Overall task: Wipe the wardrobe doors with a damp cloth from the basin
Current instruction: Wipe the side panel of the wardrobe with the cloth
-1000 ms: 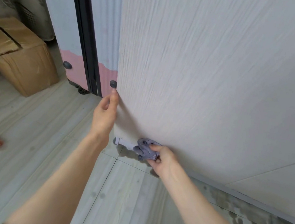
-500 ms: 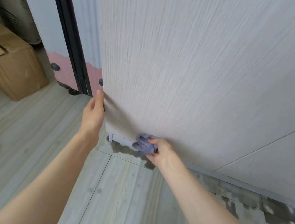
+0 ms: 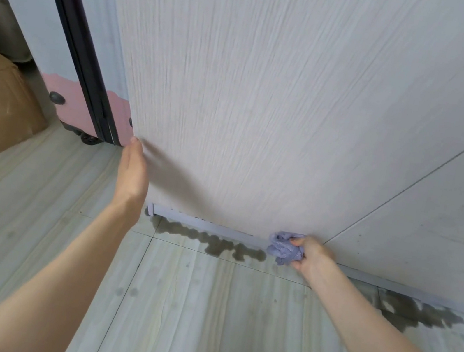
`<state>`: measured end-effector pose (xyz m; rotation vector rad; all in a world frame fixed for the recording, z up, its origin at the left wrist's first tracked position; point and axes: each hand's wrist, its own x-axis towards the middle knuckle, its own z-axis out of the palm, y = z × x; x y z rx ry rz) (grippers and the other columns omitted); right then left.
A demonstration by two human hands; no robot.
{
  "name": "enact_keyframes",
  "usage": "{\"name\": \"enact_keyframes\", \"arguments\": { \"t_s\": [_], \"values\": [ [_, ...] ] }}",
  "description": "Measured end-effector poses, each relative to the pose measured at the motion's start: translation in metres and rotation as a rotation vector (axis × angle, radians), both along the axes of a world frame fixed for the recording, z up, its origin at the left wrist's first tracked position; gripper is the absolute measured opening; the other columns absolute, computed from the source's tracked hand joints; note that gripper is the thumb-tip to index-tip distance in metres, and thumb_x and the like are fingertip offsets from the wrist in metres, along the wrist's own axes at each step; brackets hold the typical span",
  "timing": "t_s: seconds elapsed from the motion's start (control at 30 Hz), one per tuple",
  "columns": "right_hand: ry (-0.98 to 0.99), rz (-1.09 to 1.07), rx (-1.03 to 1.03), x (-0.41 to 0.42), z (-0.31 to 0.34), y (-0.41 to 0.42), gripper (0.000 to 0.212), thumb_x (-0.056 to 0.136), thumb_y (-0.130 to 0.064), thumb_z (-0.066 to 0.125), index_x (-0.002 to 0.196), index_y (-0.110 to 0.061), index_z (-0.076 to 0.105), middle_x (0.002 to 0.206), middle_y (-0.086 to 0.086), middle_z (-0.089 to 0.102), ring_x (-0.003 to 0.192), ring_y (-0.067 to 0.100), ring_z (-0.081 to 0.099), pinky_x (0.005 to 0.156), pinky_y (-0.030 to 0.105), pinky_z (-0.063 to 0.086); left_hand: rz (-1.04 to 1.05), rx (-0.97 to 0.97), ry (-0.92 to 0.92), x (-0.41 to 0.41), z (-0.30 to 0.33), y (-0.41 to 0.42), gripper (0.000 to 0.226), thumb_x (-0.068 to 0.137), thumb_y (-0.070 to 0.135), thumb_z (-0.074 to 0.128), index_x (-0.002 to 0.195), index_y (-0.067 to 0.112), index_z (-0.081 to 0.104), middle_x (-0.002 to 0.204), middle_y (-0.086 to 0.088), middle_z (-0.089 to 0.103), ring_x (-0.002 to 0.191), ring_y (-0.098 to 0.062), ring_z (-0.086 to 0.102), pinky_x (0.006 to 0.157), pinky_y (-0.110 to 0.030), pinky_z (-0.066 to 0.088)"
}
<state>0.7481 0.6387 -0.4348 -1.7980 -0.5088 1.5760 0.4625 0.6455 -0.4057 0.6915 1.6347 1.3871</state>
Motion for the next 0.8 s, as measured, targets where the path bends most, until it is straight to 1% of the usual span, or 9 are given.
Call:
{"name": "enact_keyframes", "arguments": {
  "t_s": [0.13,0.23,0.3,0.4,0.47,0.57,0.67,0.73,0.8],
  "values": [
    [-0.067,-0.137,0.018,0.023,0.009,0.000,0.037,0.084,0.016,0.025,0.060,-0.004,0.044,0.061,0.010,0.053,0.039,0.020,0.044,0.038,0.018,0.032,0.026,0.003,0.020,0.004,-0.002,0.001,0.053,0.101,0.045,0.017,0.150,0.026,0.014,0.157,0.010,0.013,0.143,-0.009,0.014,0.117,-0.032,0.011],
    [-0.110,-0.160,0.064,0.029,0.027,-0.004,0.034,0.083,0.016,0.034,0.059,-0.001,0.050,0.066,0.012,0.054,0.039,0.022,0.046,0.029,0.017,0.034,0.037,0.027,0.052,0.015,-0.004,-0.001,0.053,0.102,0.041,0.018,0.151,0.025,0.009,0.157,0.010,0.008,0.143,-0.008,0.010,0.114,-0.029,0.008],
    [-0.160,-0.198,0.108,0.028,0.040,-0.005,0.030,0.081,0.015,0.042,0.060,0.000,0.056,0.062,0.015,0.060,0.036,0.025,0.050,0.031,0.023,0.040,0.053,0.044,0.068,0.020,-0.005,-0.001,0.052,0.102,0.039,0.017,0.151,0.025,0.006,0.158,0.009,0.005,0.144,-0.009,0.008,0.114,-0.030,0.007],
    [-0.247,-0.216,0.195,0.022,0.060,-0.007,0.019,0.081,0.010,0.049,0.082,0.004,0.066,0.081,0.018,0.064,0.054,0.029,0.058,0.045,0.030,0.049,0.058,0.070,0.099,0.024,-0.006,-0.001,0.052,0.102,0.037,0.017,0.151,0.025,0.004,0.158,0.009,0.004,0.144,-0.008,0.006,0.115,-0.029,0.006],
    [-0.275,-0.218,0.286,0.017,0.071,-0.009,0.010,0.080,0.006,0.058,0.083,0.000,0.066,0.078,0.014,0.064,0.064,0.026,0.062,0.052,0.029,0.054,0.055,0.067,0.146,0.026,-0.009,-0.005,0.053,0.102,0.037,0.018,0.151,0.024,0.004,0.158,0.009,0.005,0.144,-0.007,0.006,0.111,-0.026,0.005],
    [-0.114,-0.108,0.394,0.000,0.086,-0.021,0.007,0.080,0.005,0.063,0.083,-0.001,0.063,0.071,0.009,0.066,0.064,0.018,0.066,0.059,0.028,0.058,0.099,0.025,0.183,0.033,-0.012,-0.015,0.054,0.101,0.035,0.023,0.150,0.018,0.012,0.158,0.000,0.009,0.144,-0.017,0.013,0.113,-0.031,0.011],
    [0.109,-0.020,0.316,-0.021,0.072,-0.034,0.016,0.082,0.013,0.052,0.080,0.000,0.060,0.060,0.007,0.067,0.056,0.016,0.067,0.060,0.030,0.058,0.128,-0.193,0.155,0.044,-0.014,-0.030,0.056,0.100,0.030,0.030,0.150,0.017,0.010,0.157,-0.007,0.007,0.137,-0.029,0.028,0.109,-0.041,0.024],
    [0.210,-0.043,0.197,-0.034,0.053,-0.041,0.019,0.082,0.015,0.048,0.076,0.000,0.058,0.063,0.012,0.065,0.060,0.023,0.064,0.069,0.039,0.057,0.013,-0.311,0.187,0.047,-0.020,-0.039,0.053,0.099,0.024,0.034,0.148,0.013,0.018,0.152,-0.011,0.020,0.129,-0.033,0.037,0.103,-0.041,0.031],
    [0.265,-0.076,0.080,-0.048,0.036,-0.046,0.017,0.082,0.014,0.047,0.079,0.000,0.056,0.075,0.014,0.060,0.063,0.026,0.059,0.070,0.041,0.054,-0.197,-0.390,0.173,0.046,-0.023,-0.048,0.042,0.099,0.022,0.036,0.139,0.011,0.036,0.138,-0.012,0.044,0.121,-0.031,0.045,0.095,-0.038,0.037]
  ]
}}
